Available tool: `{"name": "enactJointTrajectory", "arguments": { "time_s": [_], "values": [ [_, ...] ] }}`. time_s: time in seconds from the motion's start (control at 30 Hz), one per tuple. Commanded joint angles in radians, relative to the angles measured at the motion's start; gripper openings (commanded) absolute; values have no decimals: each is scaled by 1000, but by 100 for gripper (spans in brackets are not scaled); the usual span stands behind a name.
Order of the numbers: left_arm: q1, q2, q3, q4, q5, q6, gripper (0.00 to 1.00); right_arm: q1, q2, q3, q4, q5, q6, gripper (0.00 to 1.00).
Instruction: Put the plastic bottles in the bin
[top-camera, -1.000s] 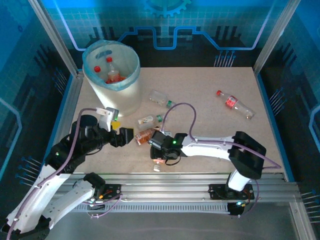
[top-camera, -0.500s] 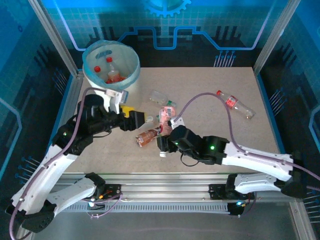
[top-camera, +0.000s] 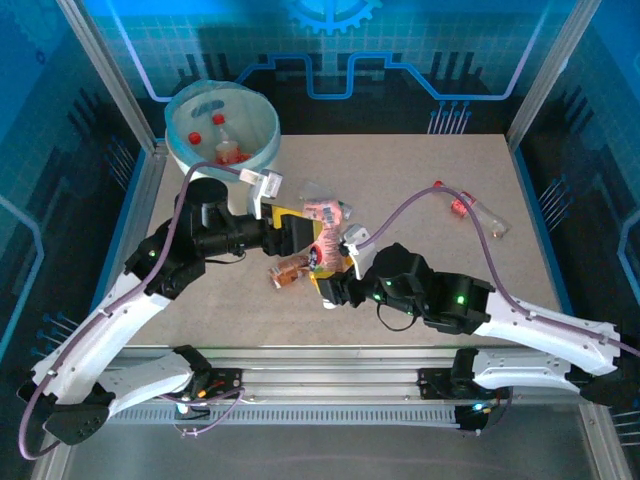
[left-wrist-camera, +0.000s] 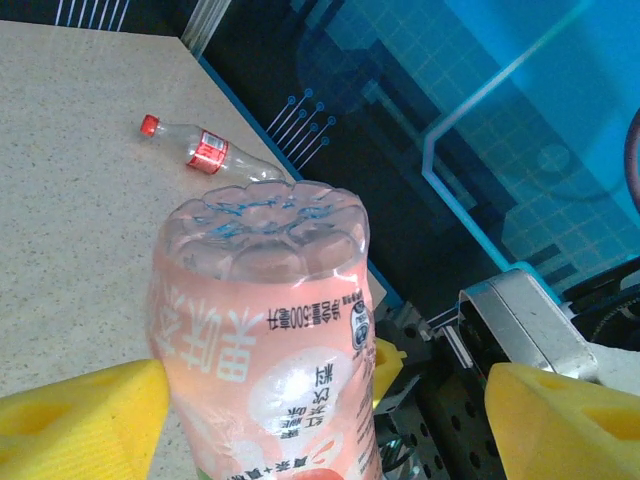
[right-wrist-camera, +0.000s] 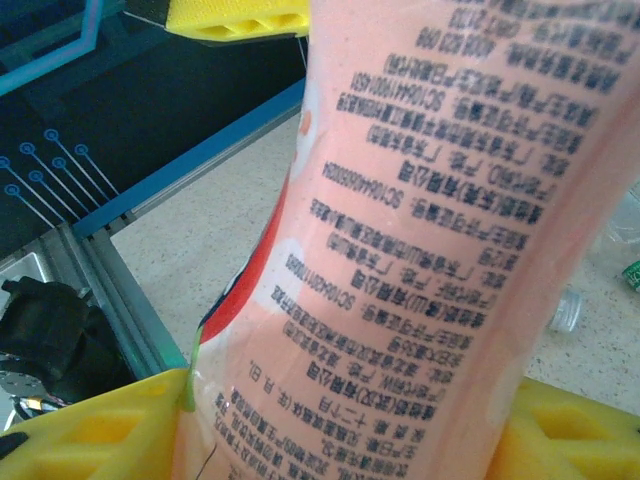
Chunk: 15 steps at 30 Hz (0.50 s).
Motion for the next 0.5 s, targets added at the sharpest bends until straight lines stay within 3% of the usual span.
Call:
{"name": "enactJointTrajectory", "arguments": {
  "time_s": [0.0,0.27,0.47],
  "values": [
    [-19,-10,-28,30,-6,-37,81,4,-27,11,79,-90,-42,60],
    [-30,2,-25,26,-7,-36,78,6,-45,-23,112,-154,-11,60],
    [-30,4,-21,36,-18,-45,67,6,-63,-22,112,-174,-13,60]
  ]
}}
